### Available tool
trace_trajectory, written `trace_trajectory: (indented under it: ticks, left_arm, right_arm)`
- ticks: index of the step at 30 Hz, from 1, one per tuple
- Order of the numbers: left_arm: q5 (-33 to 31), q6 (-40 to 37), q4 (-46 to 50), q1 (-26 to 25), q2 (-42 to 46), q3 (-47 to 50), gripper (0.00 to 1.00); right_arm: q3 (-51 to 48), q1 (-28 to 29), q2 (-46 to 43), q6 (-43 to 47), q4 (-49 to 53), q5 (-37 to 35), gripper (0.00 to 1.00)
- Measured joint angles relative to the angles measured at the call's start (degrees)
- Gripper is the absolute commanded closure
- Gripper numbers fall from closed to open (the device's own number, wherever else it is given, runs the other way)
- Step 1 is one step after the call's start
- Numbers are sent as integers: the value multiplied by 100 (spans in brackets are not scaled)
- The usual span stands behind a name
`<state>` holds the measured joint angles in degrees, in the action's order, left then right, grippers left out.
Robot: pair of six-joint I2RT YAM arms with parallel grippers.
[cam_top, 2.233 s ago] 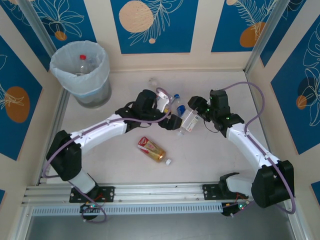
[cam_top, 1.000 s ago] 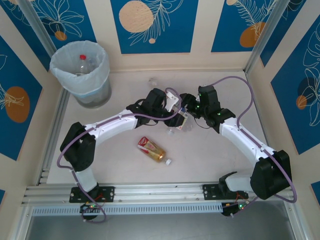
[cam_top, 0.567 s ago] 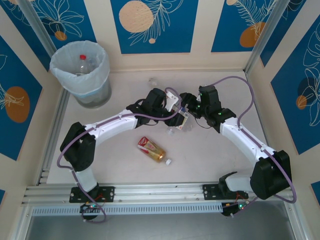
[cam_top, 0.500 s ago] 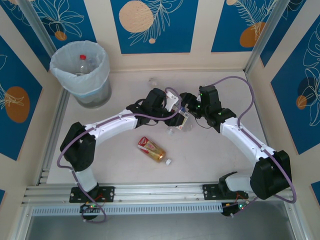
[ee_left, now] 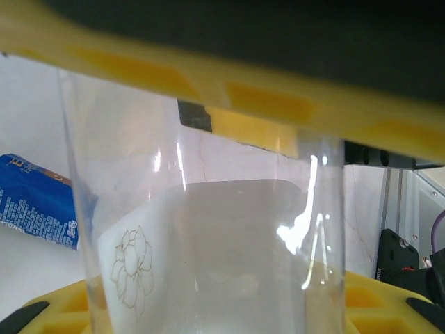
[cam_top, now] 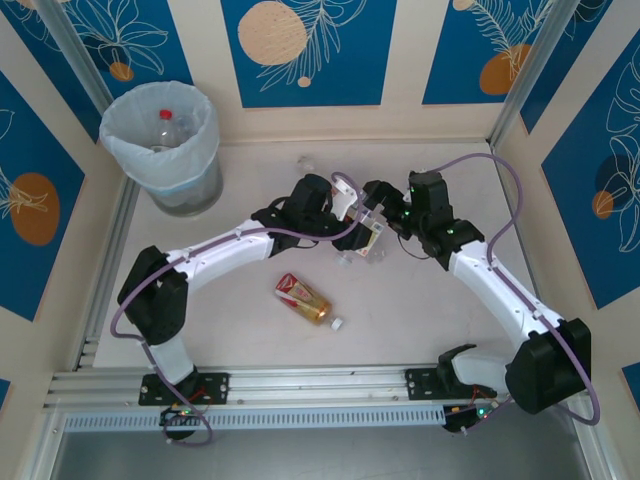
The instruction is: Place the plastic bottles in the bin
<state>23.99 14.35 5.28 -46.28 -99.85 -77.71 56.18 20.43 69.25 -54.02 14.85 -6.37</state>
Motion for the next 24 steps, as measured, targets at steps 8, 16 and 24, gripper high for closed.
trace_trajectory:
  ticks: [8, 16, 24]
  left_arm:
    - [52, -109, -107, -9, 4, 105, 63]
    - [-2, -55, -114, 81, 59, 339, 63]
    - [-197, 28, -11, 328, 76, 365, 65]
  right_arm:
    - [-229, -155, -313, -7, -31, 66, 0]
    - [-551, -356, -962, -74, -350, -76, 0]
    - [-737, -400, -1259, 17, -649, -133, 0]
